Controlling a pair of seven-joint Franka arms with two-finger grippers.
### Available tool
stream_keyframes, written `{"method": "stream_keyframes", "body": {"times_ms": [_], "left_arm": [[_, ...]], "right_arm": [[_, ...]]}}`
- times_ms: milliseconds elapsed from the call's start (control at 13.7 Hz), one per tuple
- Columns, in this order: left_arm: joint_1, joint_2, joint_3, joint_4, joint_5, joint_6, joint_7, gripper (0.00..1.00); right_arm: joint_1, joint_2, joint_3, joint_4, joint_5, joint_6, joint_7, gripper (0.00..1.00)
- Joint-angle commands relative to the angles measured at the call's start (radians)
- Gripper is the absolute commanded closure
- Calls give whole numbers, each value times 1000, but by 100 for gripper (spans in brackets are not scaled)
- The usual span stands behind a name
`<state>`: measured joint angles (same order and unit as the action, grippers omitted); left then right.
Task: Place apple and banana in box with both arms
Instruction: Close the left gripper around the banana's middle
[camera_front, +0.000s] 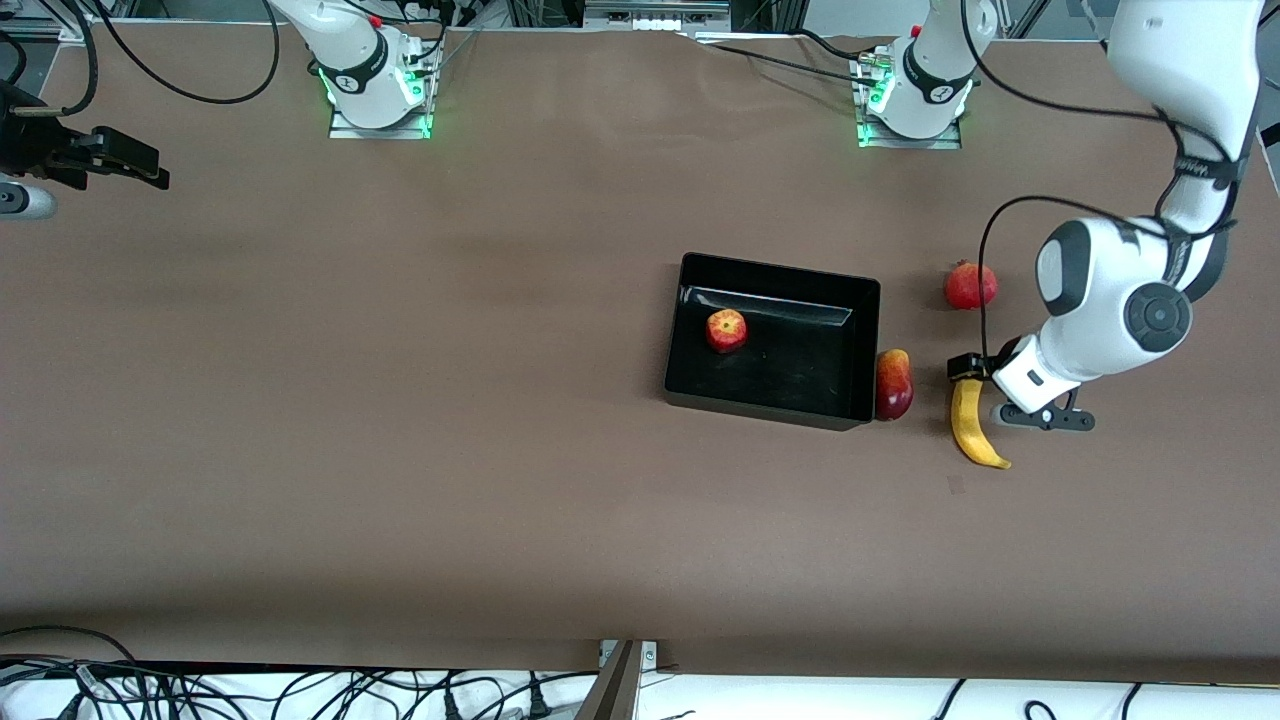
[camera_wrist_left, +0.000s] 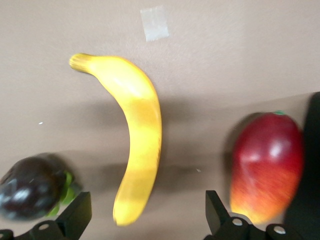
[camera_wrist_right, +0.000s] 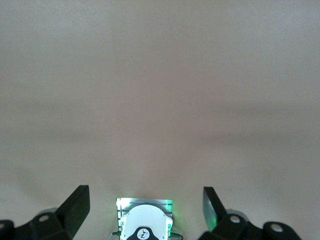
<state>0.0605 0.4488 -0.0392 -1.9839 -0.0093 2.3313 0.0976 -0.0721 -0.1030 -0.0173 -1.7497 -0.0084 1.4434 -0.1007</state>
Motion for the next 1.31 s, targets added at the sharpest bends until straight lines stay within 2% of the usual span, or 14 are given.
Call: {"method": "stream_keyframes", "body": {"times_ms": [0, 219, 365, 438, 584, 803, 876, 1240], "left_arm": [[-5, 89, -1, 14, 19, 106, 7, 0], [-5, 113, -1, 17, 22, 132, 11, 0], [-5, 97, -2, 17, 23, 119, 114, 86], [-7, 85, -2, 16, 22, 115, 122, 100], [-8, 55, -2, 16, 23, 88, 137, 100], [-24, -48, -14, 17, 19, -39, 146, 100], [-59, -76, -16, 19, 12, -74, 133, 100], [-87, -82, -16, 25, 3, -82, 104, 100]], "right_arm": [[6, 9, -6, 24, 5, -14, 1, 0], [6, 9, -7, 24, 5, -14, 1, 0], [6, 9, -7, 24, 5, -14, 1, 0], [6, 9, -7, 24, 5, -14, 1, 0], [6, 9, -7, 26, 5, -14, 1, 0], [6, 9, -7, 24, 5, -14, 1, 0], [6, 9, -7, 24, 5, -14, 1, 0], [6, 9, -7, 26, 5, -12, 1, 0]]}}
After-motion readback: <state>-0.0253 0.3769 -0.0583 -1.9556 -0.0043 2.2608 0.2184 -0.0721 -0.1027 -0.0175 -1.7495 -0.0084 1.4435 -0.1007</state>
